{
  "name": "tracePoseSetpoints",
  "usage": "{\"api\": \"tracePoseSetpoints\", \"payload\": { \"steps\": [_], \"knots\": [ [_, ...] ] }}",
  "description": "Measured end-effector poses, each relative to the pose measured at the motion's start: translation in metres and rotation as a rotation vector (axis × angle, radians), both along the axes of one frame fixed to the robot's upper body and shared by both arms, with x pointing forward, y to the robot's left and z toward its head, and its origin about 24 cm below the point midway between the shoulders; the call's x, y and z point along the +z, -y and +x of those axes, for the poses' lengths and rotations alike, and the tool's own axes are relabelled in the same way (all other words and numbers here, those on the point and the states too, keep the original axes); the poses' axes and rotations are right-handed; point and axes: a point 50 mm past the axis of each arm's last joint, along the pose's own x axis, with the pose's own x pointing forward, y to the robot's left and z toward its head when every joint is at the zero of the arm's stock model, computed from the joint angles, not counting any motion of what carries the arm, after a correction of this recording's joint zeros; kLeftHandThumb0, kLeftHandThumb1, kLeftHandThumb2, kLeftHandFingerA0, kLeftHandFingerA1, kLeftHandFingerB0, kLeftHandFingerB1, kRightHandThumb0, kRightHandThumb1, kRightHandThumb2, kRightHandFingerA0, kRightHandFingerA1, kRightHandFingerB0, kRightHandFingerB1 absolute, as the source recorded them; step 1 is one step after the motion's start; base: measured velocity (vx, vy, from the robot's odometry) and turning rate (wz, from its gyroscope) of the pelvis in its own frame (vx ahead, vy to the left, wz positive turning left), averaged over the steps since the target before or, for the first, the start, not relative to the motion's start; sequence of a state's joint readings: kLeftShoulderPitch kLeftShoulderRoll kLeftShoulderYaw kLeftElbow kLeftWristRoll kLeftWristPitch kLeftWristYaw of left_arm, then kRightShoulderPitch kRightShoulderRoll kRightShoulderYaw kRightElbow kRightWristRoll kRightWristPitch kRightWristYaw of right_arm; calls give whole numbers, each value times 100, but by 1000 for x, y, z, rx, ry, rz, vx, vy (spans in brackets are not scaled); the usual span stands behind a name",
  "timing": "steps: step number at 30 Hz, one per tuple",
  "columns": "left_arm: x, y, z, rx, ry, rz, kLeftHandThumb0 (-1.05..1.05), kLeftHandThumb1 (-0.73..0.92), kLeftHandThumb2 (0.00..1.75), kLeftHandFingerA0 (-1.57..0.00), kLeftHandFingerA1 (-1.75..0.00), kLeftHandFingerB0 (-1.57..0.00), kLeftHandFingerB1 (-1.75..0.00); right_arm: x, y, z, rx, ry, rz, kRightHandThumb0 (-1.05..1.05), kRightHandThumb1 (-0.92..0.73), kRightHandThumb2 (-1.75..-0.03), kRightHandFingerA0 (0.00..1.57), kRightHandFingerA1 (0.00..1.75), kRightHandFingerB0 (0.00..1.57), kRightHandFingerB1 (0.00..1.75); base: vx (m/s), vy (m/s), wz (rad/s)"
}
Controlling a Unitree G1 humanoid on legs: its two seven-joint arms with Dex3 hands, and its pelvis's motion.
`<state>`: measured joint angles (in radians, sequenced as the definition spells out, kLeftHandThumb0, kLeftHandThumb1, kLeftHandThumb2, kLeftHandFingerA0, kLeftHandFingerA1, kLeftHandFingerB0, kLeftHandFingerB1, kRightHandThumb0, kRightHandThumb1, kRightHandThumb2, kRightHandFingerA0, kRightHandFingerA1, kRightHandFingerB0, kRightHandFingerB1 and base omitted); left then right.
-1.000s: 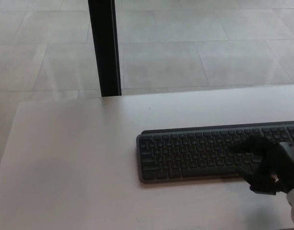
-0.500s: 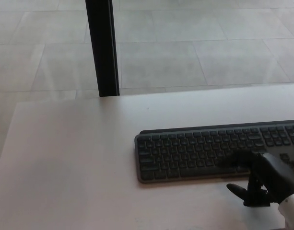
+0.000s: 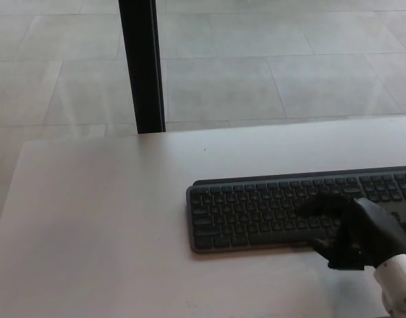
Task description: The robot uses its right fingers to click on the space key of the black keyboard placed on the center of the white desk.
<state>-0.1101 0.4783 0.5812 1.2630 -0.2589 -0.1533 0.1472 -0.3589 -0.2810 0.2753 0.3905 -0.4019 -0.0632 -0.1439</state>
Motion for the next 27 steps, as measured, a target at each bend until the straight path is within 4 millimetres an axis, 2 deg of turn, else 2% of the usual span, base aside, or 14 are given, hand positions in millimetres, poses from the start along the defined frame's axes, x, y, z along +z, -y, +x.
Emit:
{"api": "tracePoseSetpoints", "payload": {
  "steps": [2,4,6,9,10,11,12,13,15,17,18,20,22,27],
  "knots": [
    [0,0,1,-1,1,0,-53,49,58,-90,-148,-78,-61,2,-1,2,-9,5,2,-23,-57,-67,95,158,69,57,0,0,0],
    [0,0,2,-1,4,0,-53,51,55,-93,-144,-79,-60,2,-2,3,-14,11,0,-21,-55,-69,96,161,70,57,0,0,0],
    [1,0,2,-1,7,0,-52,50,59,-97,-155,-81,-63,2,-2,3,-14,12,-6,-20,-55,-70,96,161,73,58,0,0,0],
    [1,0,3,-3,7,1,-53,50,60,-98,-156,-82,-65,1,-4,2,-3,12,-29,-19,-57,-70,97,166,67,55,0,0,0],
    [1,0,4,-4,9,1,-52,50,59,-98,-154,-82,-64,1,-4,1,7,11,-50,-22,-58,-68,90,162,68,56,0,0,0],
    [2,0,4,-4,11,1,-59,41,76,-98,-135,-73,-68,0,-4,1,16,11,-73,-26,-60,-65,88,158,68,54,0,0,0],
    [2,0,5,-4,12,2,-59,41,76,-98,-135,-73,-68,0,-4,1,23,11,-92,-26,-60,-65,88,158,68,54,0,0,0],
    [2,0,6,-5,14,3,-52,50,59,-92,-153,-78,-62,0,-3,0,32,12,-122,-24,-58,-67,90,156,71,51,0,0,0],
    [3,0,6,-5,15,4,-50,51,60,-95,-158,-80,-64,0,1,-1,44,14,-181,-24,-60,-64,88,150,69,53,0,0,0],
    [3,-1,6,-4,18,3,-50,51,60,-96,-155,-81,-63,-1,5,-2,56,17,-246,-24,-60,-65,90,148,69,54,0,0,0],
    [3,-1,6,-4,18,3,-51,54,56,-102,-152,-84,-64,-1,6,-2,61,19,-271,-24,-61,-67,90,156,71,52,0,0,0],
    [3,-1,6,-6,18,3,-50,52,59,-94,-150,-78,-61,0,9,-3,72,26,-321,-24,-61,-66,90,159,71,56,0,0,0],
    [3,-1,6,-7,17,3,-51,51,60,-90,-154,-80,-61,1,12,-2,89,43,-382,-26,-61,-66,90,157,73,53,0,0,0],
    [3,-1,6,-6,18,4,-53,51,60,-96,-156,-81,-65,4,11,0,111,78,-447,-24,-60,-67,92,162,71,55,0,0,0]
  ]
}}
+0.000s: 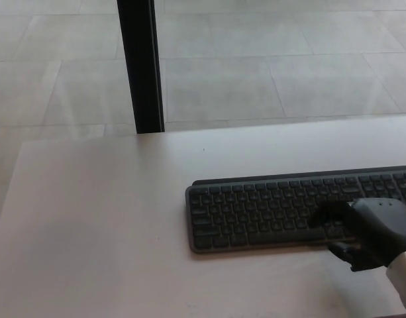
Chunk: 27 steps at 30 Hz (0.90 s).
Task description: The robot uses its right fingers to click on the space key of the black keyboard placed on the center of the white desk.
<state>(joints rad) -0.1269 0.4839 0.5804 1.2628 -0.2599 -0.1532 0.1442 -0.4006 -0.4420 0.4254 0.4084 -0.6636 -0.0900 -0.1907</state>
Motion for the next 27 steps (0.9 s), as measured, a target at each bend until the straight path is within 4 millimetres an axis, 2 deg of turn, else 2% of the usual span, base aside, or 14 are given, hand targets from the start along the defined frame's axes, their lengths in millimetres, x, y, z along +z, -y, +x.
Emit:
{"api": "tracePoseSetpoints", "payload": {
  "steps": [1,2,4,6,11,15,20,21,22,23,24,27],
  "knots": [
    [0,0,0,0,0,-1,-55,50,58,-84,-143,-82,-62,0,0,0,2,3,-4,-25,-61,-66,91,161,70,54,0,0,0],
    [0,0,0,-1,-1,-1,-55,50,58,-84,-143,-82,-62,0,0,1,3,4,-10,-25,-61,-66,91,161,70,54,0,0,0],
    [0,0,-1,0,-1,-2,-51,51,60,-90,-155,-83,-65,-1,1,1,4,5,-20,-26,-62,-64,93,158,72,51,0,0,0],
    [0,0,-1,3,2,-4,-50,53,56,-106,-153,-86,-67,-1,0,2,5,7,-28,-27,-60,-64,92,161,72,55,0,0,0],
    [0,0,-2,2,0,-4,-51,53,56,-100,-156,-84,-65,4,-3,7,10,34,-42,-26,-64,-62,92,158,72,52,0,0,0],
    [0,0,-1,-1,-2,-3,-52,54,56,-98,-155,-84,-65,4,-4,9,14,39,-63,-23,-62,-64,91,165,72,55,0,0,0],
    [0,-1,-2,3,3,-5,-51,52,56,-104,-154,-85,-64,3,-5,10,14,39,-75,-25,-63,-65,89,162,70,55,0,0,0],
    [0,-1,-2,4,4,-5,-50,51,59,-103,-157,-84,-66,3,-5,10,13,38,-77,-28,-46,-92,118,131,65,69,0,0,0],
    [0,-1,-2,4,4,-5,-50,52,59,-102,-157,-82,-66,3,-5,10,13,38,-78,-25,-64,-61,93,158,72,53,0,0,0],
    [0,-1,-2,4,4,-5,-49,55,56,-105,-158,-86,-75,2,-4,11,10,35,-82,-27,-46,-92,118,130,66,69,0,0,0],
    [0,-1,-2,3,5,-7,-49,52,60,-102,-161,-85,-72,1,-4,11,7,32,-86,-25,-62,-65,91,163,73,57,0,0,0],
    [0,-1,-2,3,11,-10,-50,51,60,-95,-154,-78,-65,-1,-2,12,0,27,-91,-25,-62,-66,92,160,73,57,0,0,0]
  ]
}}
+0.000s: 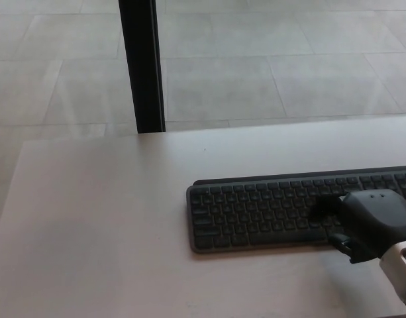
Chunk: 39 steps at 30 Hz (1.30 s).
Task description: The robot uses its right fingers to click on the space key of the black keyboard placed on the center of the white desk.
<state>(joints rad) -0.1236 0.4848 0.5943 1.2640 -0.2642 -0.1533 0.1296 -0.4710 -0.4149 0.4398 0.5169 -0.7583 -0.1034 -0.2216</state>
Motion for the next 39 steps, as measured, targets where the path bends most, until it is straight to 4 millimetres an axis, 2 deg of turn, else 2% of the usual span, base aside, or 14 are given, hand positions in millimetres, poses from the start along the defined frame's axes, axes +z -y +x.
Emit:
{"api": "tracePoseSetpoints", "payload": {
  "steps": [5,7,11,13,14,15,19,20,27,30,32,33,38,39],
  "knots": [
    [0,0,0,6,7,-1,-52,51,59,-98,-152,-80,-65,-2,0,0,5,1,-5,-26,-63,-66,90,160,72,57,0,0,0],
    [0,0,1,7,8,-1,-51,53,56,-102,-155,-82,-65,-3,-1,-1,11,2,-7,-26,-65,-66,86,142,71,55,0,0,0],
    [1,0,1,10,14,-4,-48,51,60,-96,-156,-79,-67,-5,-3,-2,26,1,-18,-26,-61,-67,87,158,72,59,0,0,0],
    [1,0,2,17,24,-6,-48,52,59,-104,-156,-83,-69,-6,-5,-2,31,1,-13,-22,-61,-66,90,164,71,59,0,0,0],
    [1,0,2,18,27,-7,-48,53,56,-105,-157,-82,-66,-6,-6,-2,33,1,-10,-29,-46,-93,118,131,66,71,0,0,0],
    [2,0,3,18,30,-7,-49,53,61,-97,-160,-78,-64,-7,-8,-2,36,0,-4,-25,-61,-69,90,165,72,58,0,0,0],
    [2,0,5,19,38,-8,-47,53,56,-104,-157,-80,-65,-10,-11,-4,42,-9,2,-23,-59,-69,91,164,72,59,0,0,0],
    [2,0,5,19,39,-9,-49,53,61,-97,-157,-78,-63,-11,-12,-5,43,-11,4,-25,-60,-68,89,163,71,59,0,0,0],
    [2,0,6,16,37,-8,-50,51,60,-94,-155,-78,-65,-18,-14,-9,44,-23,19,-28,-62,-65,84,160,70,58,0,0,0],
    [3,0,7,14,39,-7,-49,54,56,-107,-152,-83,-69,-18,-15,-10,43,-24,20,-27,-64,-64,82,159,71,57,0,0,0],
    [3,0,8,14,39,-7,-49,52,59,-106,-155,-82,-69,-19,-15,-10,43,-24,18,-27,-63,-65,83,158,72,55,0,0,0],
    [3,0,8,14,40,-7,-48,52,59,-98,-152,-79,-67,-19,-15,-10,43,-23,17,-26,-64,-64,83,160,70,57,0,0,0],
    [4,0,9,14,45,-7,-48,54,56,-105,-151,-84,-68,-19,-16,-9,40,-24,18,-27,-65,-64,80,160,69,56,0,0,0],
    [4,0,9,14,45,-7,-48,52,60,-107,-158,-85,-71,-19,-16,-9,39,-24,19,-27,-67,-64,80,159,68,56,0,0,0]
  ]
}}
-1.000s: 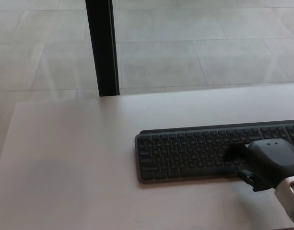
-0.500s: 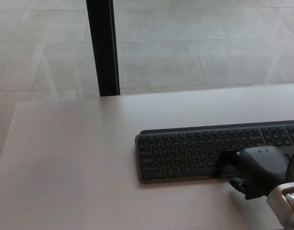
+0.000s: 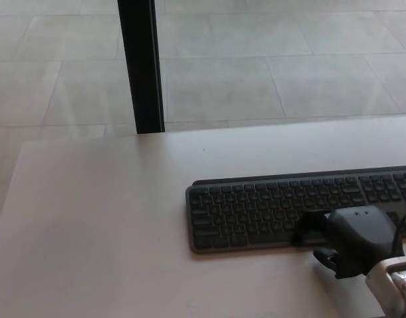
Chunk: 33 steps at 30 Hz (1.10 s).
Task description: The robot uses its right fingers to click on the space key of the black keyboard placed on the center of the white desk.
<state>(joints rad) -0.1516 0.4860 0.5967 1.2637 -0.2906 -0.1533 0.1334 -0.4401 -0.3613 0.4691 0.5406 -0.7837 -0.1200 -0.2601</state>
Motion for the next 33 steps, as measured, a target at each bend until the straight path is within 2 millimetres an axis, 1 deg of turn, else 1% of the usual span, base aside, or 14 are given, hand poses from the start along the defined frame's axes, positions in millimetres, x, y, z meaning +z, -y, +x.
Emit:
{"api": "tracePoseSetpoints", "payload": {
  "steps": [6,7,8,9,10,11,12,14,16,21,23,28,29,33],
  "knots": [
    [0,0,0,-3,2,-1,-48,52,59,-104,-157,-83,-71,-1,-1,1,-2,-1,-5,-26,-64,-61,87,159,72,55,0,0,0],
    [0,0,0,-3,2,-1,-48,52,59,-102,-158,-84,-70,-2,-1,1,-3,-1,-7,-29,-46,-91,114,129,66,71,0,0,0],
    [0,0,1,-4,1,0,-49,54,56,-100,-157,-84,-69,-2,-1,1,-3,-1,-9,-29,-47,-92,113,129,66,70,0,0,0],
    [0,0,1,-5,1,0,-50,54,56,-105,-154,-84,-68,-2,-1,1,-3,-1,-10,-26,-65,-63,84,162,70,56,0,0,0],
    [0,0,1,-6,0,0,-49,53,59,-106,-155,-84,-69,-2,-1,1,-2,0,-11,-31,-50,-94,114,130,65,70,0,0,0],
    [0,0,1,-7,-1,1,-49,53,59,-106,-155,-84,-69,-1,-1,2,0,2,-11,-31,-50,-94,114,130,65,70,0,0,0],
    [0,0,1,-7,-1,1,-49,55,56,-103,-152,-82,-65,0,-2,2,1,2,-12,-24,-65,-66,85,165,70,57,0,0,0],
    [0,0,1,-7,-2,1,-50,54,61,-102,-153,-81,-69,1,-2,3,4,3,-13,-18,-63,-68,92,165,72,60,0,0,0],
    [1,-1,0,-9,-6,5,-51,55,56,-105,-151,-82,-68,4,-1,3,8,8,-5,-27,-65,-67,87,156,70,59,0,0,0],
    [1,-1,0,-12,-11,9,-49,53,59,-102,-152,-77,-65,27,0,8,9,39,51,-24,-63,-61,89,141,73,53,0,0,0],
    [1,-1,1,-12,-11,9,-49,53,60,-94,-152,-78,-64,36,-1,9,10,49,73,-21,-62,-58,89,145,74,56,0,0,0],
    [1,-1,0,-11,-11,10,-46,52,59,-99,-152,-79,-65,65,4,14,0,87,148,-22,-62,-58,89,147,77,53,0,0,0],
    [1,-1,0,-10,-10,9,-47,52,59,-102,-152,-76,-61,73,5,15,-2,99,165,-24,-60,-61,88,156,77,55,0,0,0],
    [1,-1,0,-7,-8,8,-49,53,59,-99,-151,-80,-63,106,13,19,-16,160,227,-23,-62,-61,90,146,76,53,0,0,0]
  ]
}}
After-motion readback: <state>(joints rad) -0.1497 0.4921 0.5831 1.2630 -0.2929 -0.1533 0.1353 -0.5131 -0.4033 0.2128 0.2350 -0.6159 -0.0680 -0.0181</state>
